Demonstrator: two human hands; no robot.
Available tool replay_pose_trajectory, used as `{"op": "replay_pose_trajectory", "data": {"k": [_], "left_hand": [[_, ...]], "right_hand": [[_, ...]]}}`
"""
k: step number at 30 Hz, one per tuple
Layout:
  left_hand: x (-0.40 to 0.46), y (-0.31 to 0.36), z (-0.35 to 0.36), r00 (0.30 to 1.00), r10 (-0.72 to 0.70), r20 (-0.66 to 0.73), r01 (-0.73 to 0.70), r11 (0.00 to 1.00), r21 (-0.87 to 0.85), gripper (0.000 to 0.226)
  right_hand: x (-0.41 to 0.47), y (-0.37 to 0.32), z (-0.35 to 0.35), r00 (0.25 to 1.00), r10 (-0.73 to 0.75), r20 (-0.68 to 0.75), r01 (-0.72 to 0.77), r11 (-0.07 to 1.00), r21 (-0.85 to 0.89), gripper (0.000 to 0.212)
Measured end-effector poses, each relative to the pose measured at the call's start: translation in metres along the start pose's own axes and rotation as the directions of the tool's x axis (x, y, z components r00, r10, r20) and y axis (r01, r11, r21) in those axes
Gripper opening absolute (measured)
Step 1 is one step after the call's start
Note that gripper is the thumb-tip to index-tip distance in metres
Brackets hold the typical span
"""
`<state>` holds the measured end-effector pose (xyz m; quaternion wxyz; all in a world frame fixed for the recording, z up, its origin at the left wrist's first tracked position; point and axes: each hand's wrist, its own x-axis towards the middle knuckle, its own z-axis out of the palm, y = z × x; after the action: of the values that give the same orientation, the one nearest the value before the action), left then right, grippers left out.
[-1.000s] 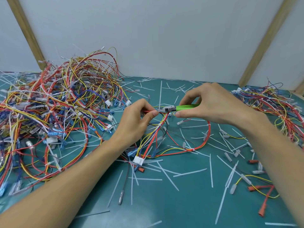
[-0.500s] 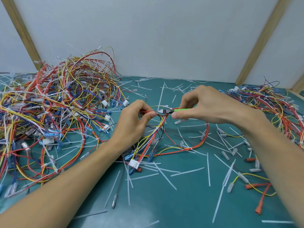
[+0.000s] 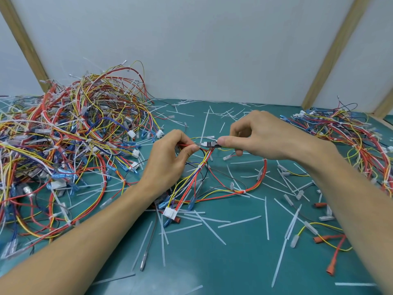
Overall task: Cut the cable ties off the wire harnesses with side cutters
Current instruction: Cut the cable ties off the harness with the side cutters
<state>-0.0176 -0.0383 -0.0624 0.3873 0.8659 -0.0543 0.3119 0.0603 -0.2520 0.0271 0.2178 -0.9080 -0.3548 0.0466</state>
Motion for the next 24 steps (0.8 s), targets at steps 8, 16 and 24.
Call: {"op": "replay_pose_trajectory", "data": {"k": [8,16,24], "left_hand": [[-0.0003,-0.001,0.0004,1.0,0.004,0.005,-0.004,1.0,0.001,0.01],[-0.0004,-0.0013,0.0008,1.0,0.006,-0.002,-0.006,1.0,0.002,0.011],[-0.0006,-0.0007,0.0002,1.0,0.0,0.008,0.0,1.0,0.0,0.01]], "right_hand": [[0.0005,0.0002,0.001,1.0,0.01,0.015,-0.01,1.0,-0.024,0.052],[-0.0001,0.0003,0.0005,1.0,0.013,0.021,-0.013,1.0,-0.013,0.052],[0.0002,0.0002,0.0007,1.0,0.016,0.02,-0.016,1.0,-0.021,0.052]]}}
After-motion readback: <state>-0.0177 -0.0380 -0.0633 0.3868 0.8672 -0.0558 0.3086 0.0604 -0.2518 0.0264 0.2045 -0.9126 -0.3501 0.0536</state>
